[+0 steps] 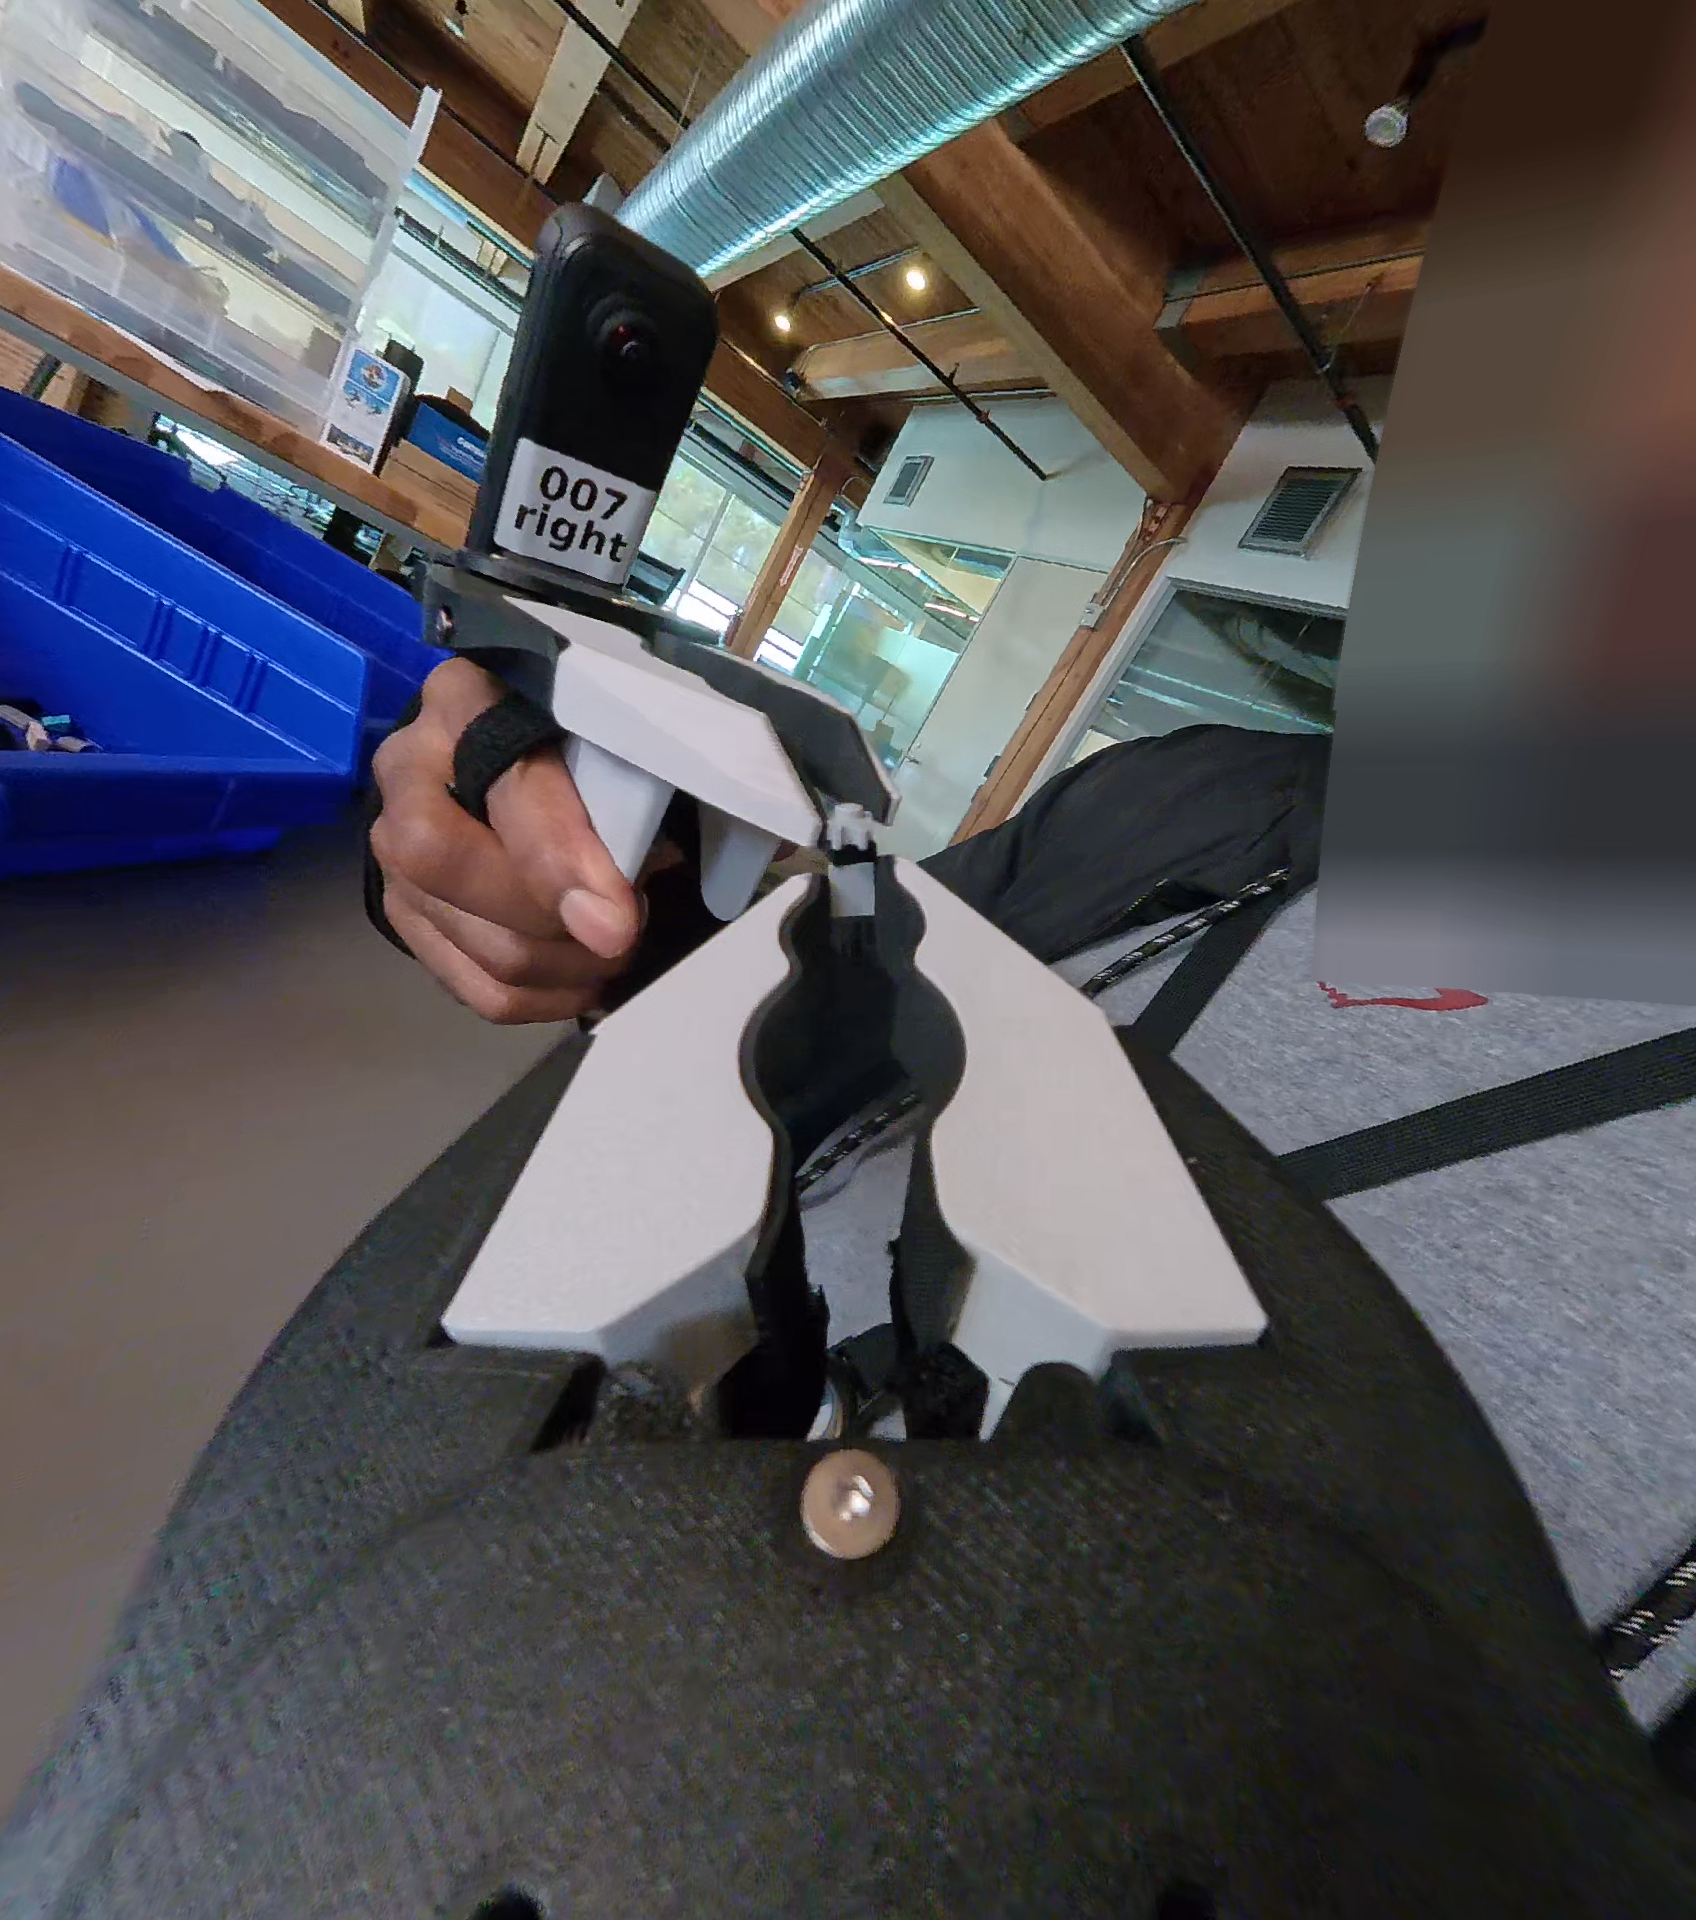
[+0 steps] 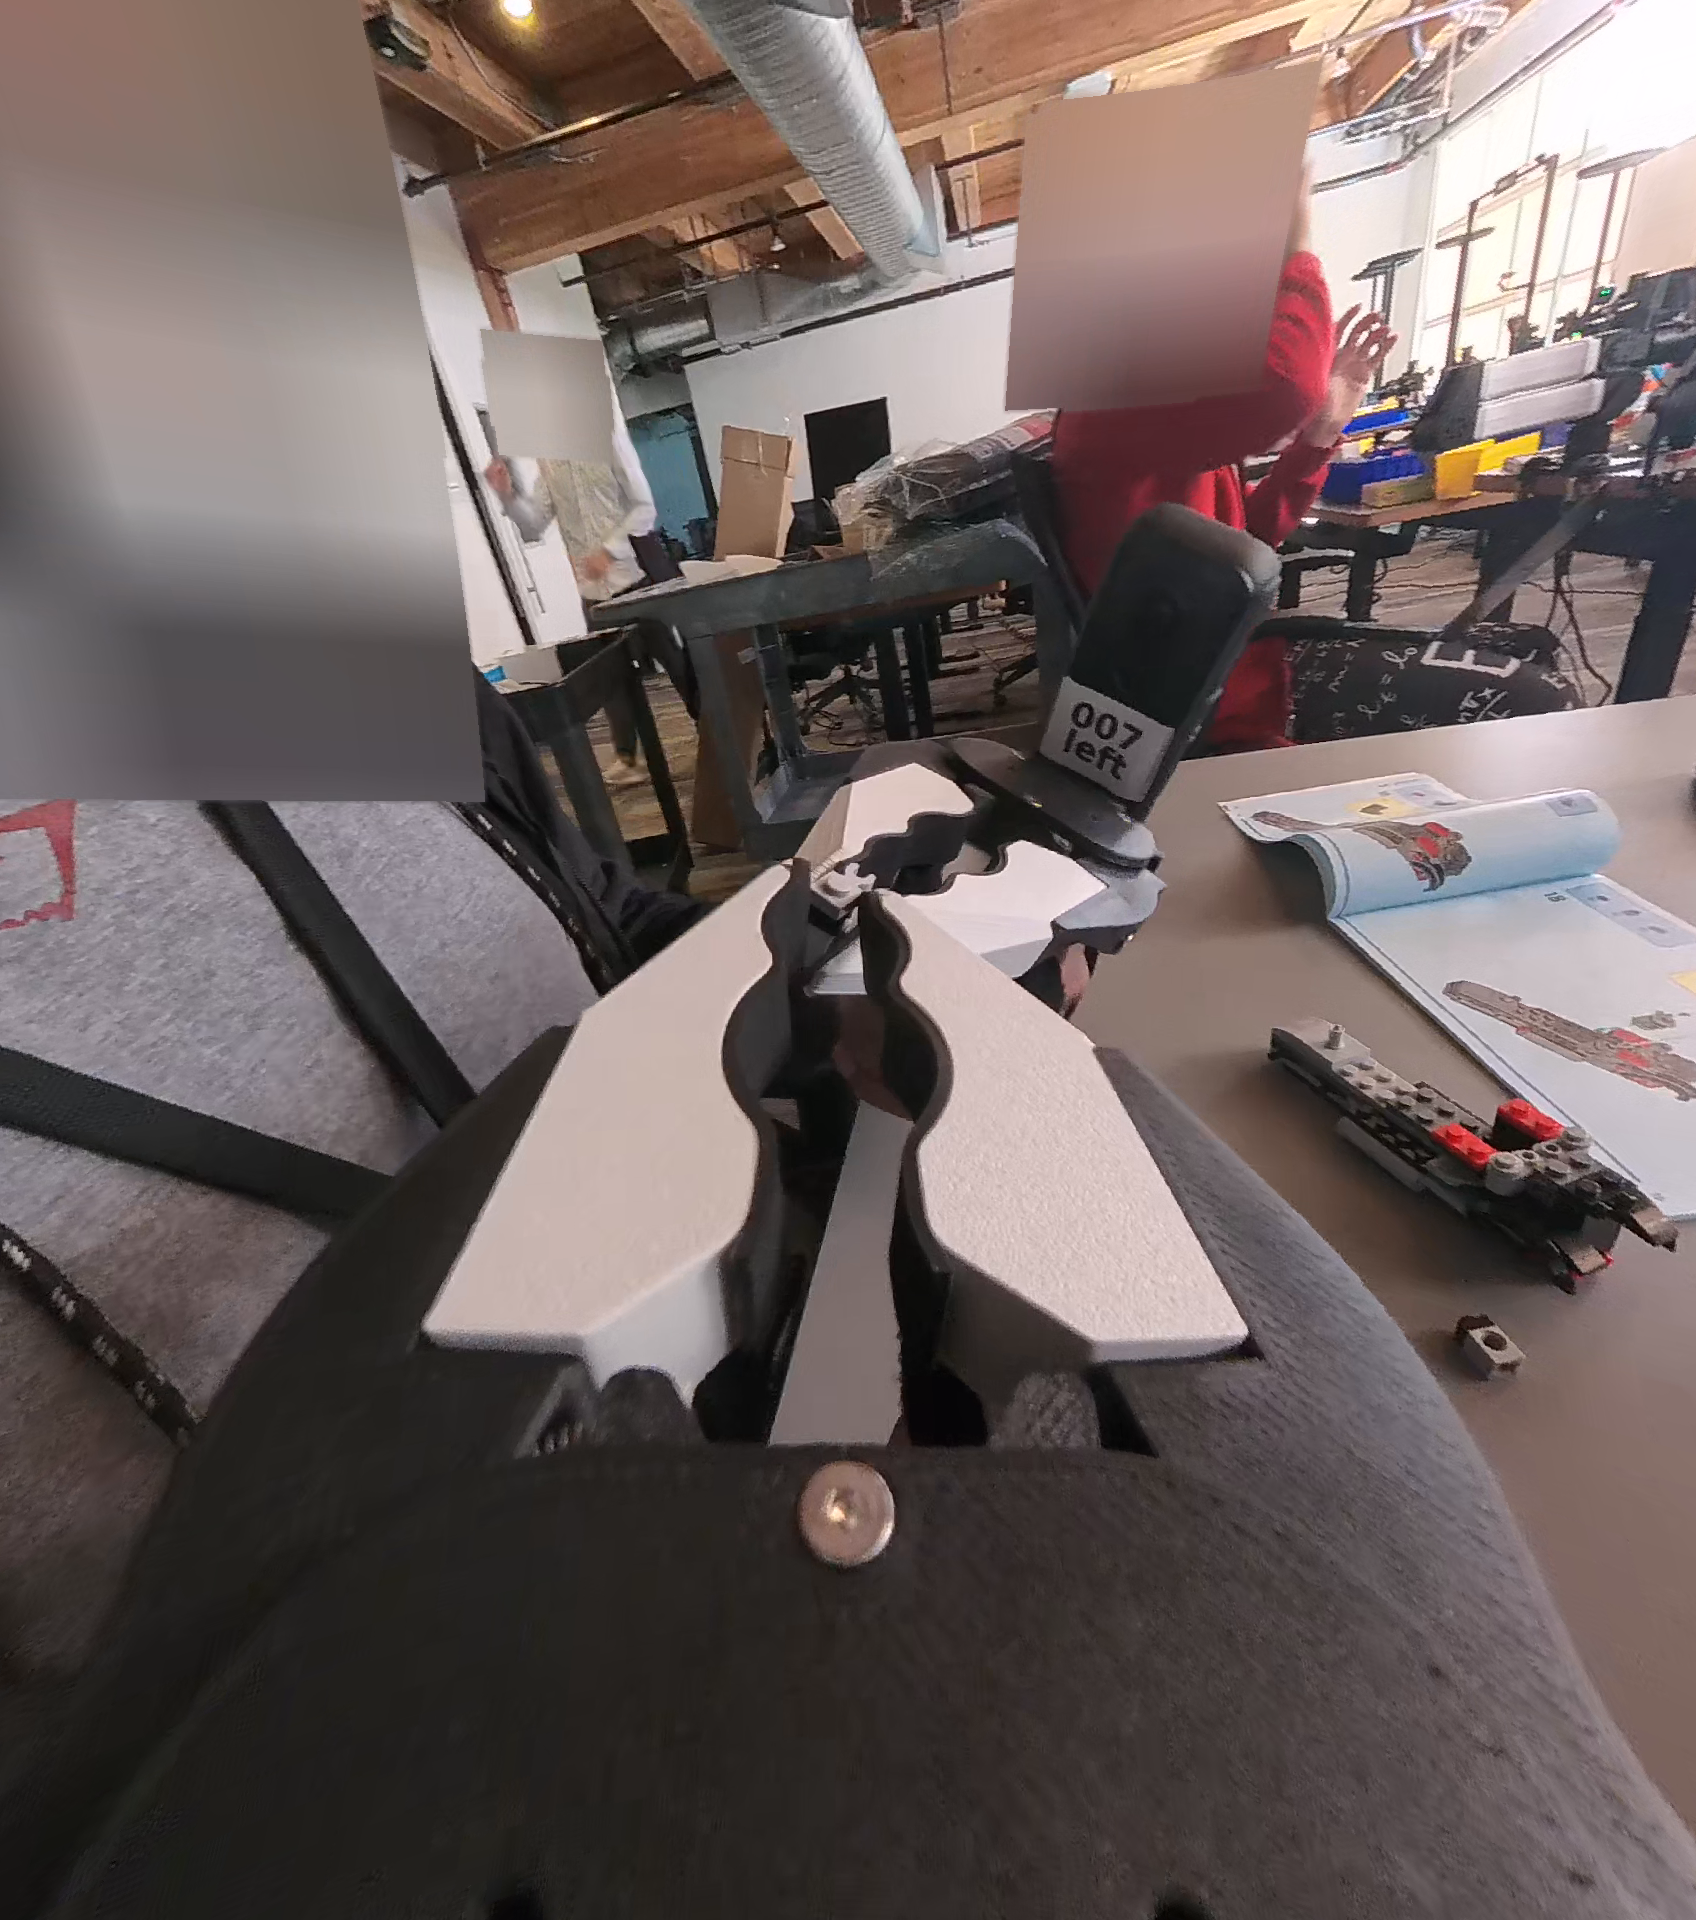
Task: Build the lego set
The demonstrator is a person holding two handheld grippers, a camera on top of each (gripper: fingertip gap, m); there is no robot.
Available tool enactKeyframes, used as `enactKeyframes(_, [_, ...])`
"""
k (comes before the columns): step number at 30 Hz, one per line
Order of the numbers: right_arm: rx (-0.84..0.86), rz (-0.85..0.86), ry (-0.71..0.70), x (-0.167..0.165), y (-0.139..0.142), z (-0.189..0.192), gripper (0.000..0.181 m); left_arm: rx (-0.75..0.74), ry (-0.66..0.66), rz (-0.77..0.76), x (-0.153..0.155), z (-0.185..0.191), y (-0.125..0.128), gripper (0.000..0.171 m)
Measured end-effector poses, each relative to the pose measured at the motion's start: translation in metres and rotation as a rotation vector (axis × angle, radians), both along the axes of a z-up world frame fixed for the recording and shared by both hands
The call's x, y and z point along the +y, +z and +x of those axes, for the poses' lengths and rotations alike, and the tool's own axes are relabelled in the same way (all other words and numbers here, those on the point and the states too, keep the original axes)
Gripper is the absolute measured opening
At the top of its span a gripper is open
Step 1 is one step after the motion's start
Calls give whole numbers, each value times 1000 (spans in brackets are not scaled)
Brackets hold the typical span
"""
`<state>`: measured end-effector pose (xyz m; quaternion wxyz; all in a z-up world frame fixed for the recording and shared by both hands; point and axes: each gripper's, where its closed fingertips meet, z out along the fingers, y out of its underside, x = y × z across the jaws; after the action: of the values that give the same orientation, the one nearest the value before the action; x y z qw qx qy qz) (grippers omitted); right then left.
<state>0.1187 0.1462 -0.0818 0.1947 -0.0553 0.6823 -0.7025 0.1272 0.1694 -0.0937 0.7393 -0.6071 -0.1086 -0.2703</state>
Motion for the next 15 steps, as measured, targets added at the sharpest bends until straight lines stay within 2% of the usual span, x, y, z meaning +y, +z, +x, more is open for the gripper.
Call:
enactKeyframes(10, [-8, 7, 10, -2, -1, -1, 11, -59, -44, 42, -1, 0, 1, 8])
enactKeyframes(15, [-11, -6, -55, -3, 3, -6, 11, -68, -42, 74, -6, -3, 3, 8])
